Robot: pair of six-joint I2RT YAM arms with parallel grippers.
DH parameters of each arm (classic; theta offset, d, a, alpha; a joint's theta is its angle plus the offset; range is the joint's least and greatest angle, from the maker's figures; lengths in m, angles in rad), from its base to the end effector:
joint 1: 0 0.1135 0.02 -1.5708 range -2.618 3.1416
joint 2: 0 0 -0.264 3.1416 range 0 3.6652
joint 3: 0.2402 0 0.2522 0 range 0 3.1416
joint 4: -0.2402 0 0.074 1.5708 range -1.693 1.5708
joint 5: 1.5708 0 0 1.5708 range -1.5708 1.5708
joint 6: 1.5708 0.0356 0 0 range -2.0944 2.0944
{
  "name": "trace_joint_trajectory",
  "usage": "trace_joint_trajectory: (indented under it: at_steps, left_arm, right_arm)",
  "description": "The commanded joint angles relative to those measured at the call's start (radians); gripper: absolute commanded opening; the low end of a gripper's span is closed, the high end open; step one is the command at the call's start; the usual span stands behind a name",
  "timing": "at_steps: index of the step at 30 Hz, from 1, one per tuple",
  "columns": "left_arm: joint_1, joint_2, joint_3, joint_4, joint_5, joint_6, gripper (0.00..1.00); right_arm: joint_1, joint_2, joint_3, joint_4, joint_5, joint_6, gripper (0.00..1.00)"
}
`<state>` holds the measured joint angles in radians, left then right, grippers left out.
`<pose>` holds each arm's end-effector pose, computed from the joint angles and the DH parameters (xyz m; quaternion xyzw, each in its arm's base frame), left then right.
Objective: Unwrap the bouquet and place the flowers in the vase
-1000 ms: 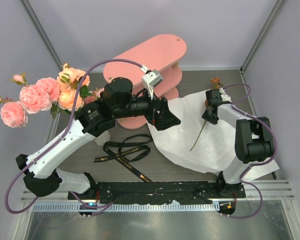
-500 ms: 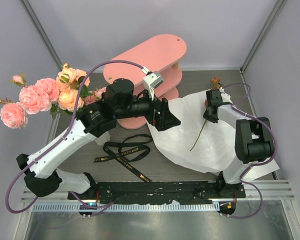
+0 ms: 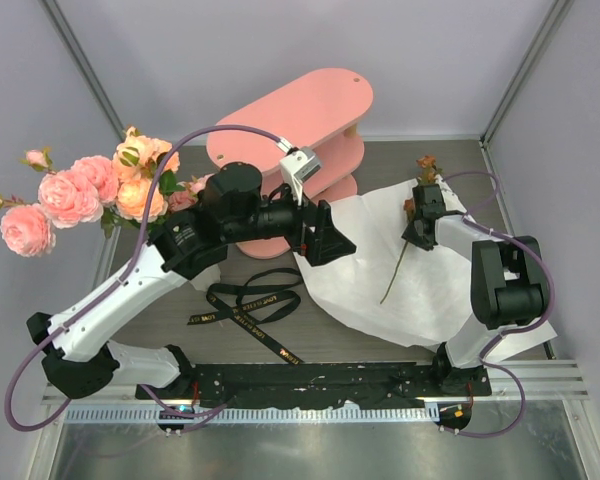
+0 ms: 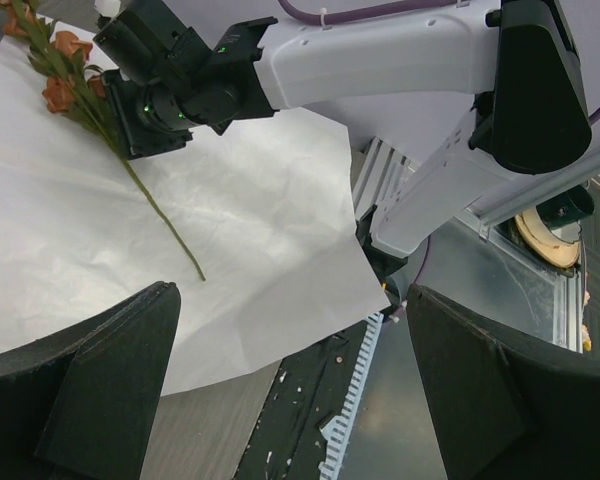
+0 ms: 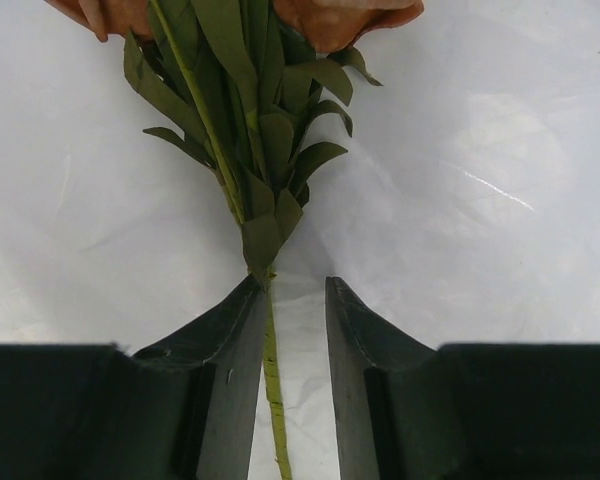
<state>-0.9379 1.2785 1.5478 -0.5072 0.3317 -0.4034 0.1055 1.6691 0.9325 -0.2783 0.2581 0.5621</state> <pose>0.1496 -0.2235 0.4639 0.3032 0.7208 -0.4806 0.3970 0.3240 0.0252 0.1640 0.2502 0.9209 -0.0278 0.2976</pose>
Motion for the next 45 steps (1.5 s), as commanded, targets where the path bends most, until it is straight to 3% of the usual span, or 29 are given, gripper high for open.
trace_joint_trajectory:
  at_steps: [1,7,20,29,32,40,45]
  left_arm:
    - [-0.001,-0.034,-0.011,0.030,-0.005,0.015,1.00]
    - [-0.001,-0.036,-0.018,0.029,-0.005,0.015,1.00]
    - [-0.001,-0.045,-0.034,0.033,0.000,0.011,1.00]
    - [-0.001,-0.054,-0.043,0.032,-0.002,0.005,1.00]
    - [-0.001,-0.057,-0.046,0.030,0.000,0.002,1.00]
    - [-0.002,-0.054,-0.043,0.027,0.000,-0.002,1.00]
    - [-0.001,-0.042,-0.045,0.022,-0.002,-0.006,1.00]
  right_arm:
    - [0.002,0.008,-0.004,0.054,-0.023,-0.014,0.36]
    - [0.002,-0.023,-0.008,0.070,-0.029,-0.030,0.43]
    - [0.031,-0.089,-0.021,0.114,-0.094,-0.067,0.43]
    - [0.036,0.014,0.012,0.082,-0.069,-0.057,0.43]
    - [0.036,0.029,0.025,0.079,-0.074,-0.059,0.36]
    - [0.039,-0.044,0.094,0.005,-0.025,-0.068,0.02]
    - [0.039,-0.178,0.153,-0.048,0.012,-0.071,0.01]
